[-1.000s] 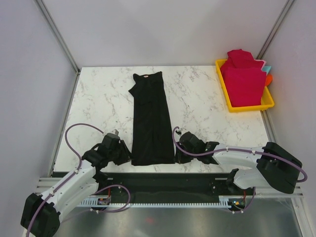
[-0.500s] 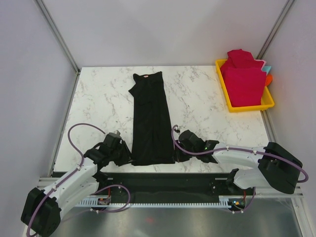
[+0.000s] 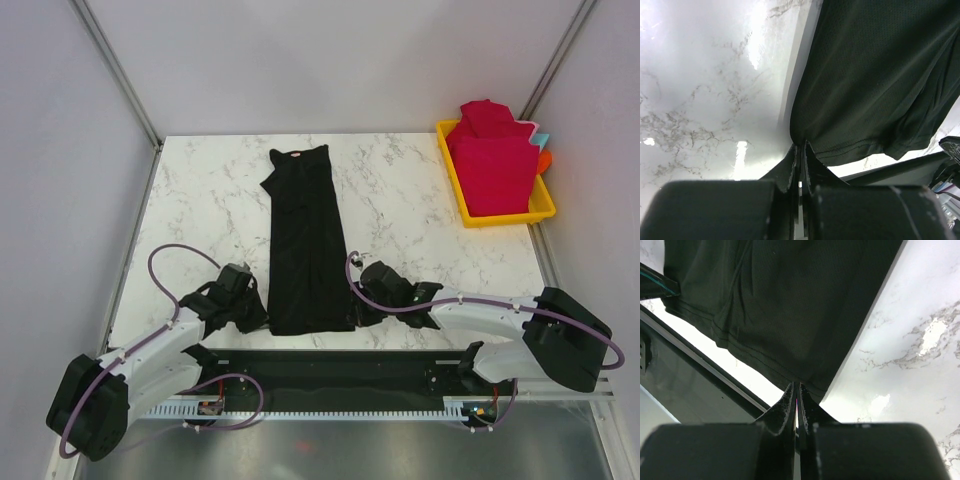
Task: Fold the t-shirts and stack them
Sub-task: Fold the tshirt
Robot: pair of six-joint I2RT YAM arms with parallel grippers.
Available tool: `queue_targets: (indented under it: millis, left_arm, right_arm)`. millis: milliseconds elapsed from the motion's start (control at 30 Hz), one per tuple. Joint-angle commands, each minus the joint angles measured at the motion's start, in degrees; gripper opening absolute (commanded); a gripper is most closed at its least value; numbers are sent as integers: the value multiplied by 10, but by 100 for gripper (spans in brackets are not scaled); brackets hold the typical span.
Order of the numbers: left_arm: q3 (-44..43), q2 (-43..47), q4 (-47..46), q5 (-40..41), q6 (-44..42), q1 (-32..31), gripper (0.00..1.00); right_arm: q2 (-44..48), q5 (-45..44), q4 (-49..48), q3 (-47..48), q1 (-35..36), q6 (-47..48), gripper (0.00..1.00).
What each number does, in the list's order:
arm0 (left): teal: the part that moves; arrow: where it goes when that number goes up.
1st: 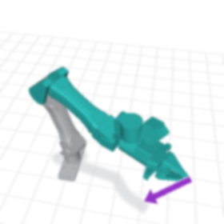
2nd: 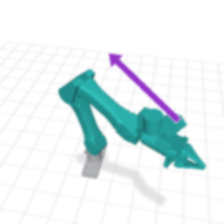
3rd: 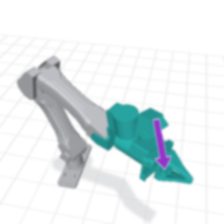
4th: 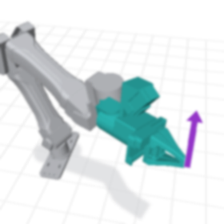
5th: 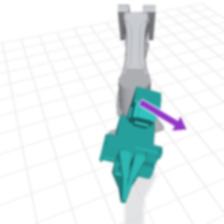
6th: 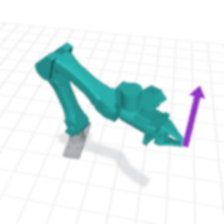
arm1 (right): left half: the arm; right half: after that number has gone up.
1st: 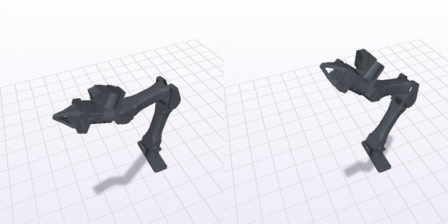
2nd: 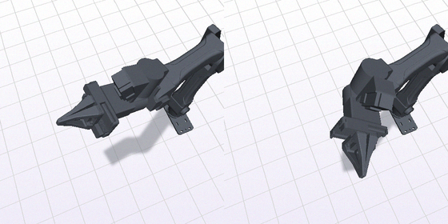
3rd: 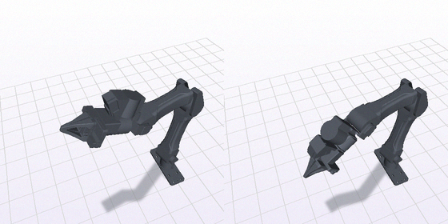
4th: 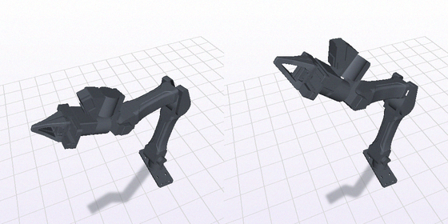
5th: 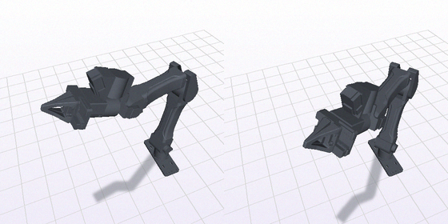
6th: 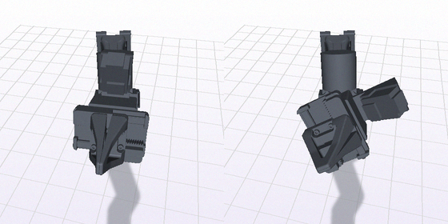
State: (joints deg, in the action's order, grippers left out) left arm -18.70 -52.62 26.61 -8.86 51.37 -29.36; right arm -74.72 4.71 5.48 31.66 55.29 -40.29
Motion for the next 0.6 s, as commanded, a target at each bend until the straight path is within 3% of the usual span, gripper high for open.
queue_targets:
  millis: [0,233,300,333,367,467,567]
  left_arm:
    - [-14,0,-3,-1,-7,-3,2]
    - [-48,2,15,-14,-15,-3,2]
    - [-55,1,15,-20,-15,-3,2]
    - [-56,2,14,-20,-15,-3,2]
    - [-56,2,18,-17,-14,-3,2]
    - [-46,14,19,-7,-14,-3,2]
    - [-41,19,19,-4,-11,-3,2]
  right_arm:
    - [-4,2,1,36,1,7,7]
    - [-9,-26,30,74,0,15,3]
    - [-12,-30,38,78,0,15,11]
    - [-17,-31,40,78,0,16,21]
    - [-18,-37,44,77,0,17,39]
    - [-26,-57,53,66,0,19,52]
    - [-39,-66,56,62,0,20,54]
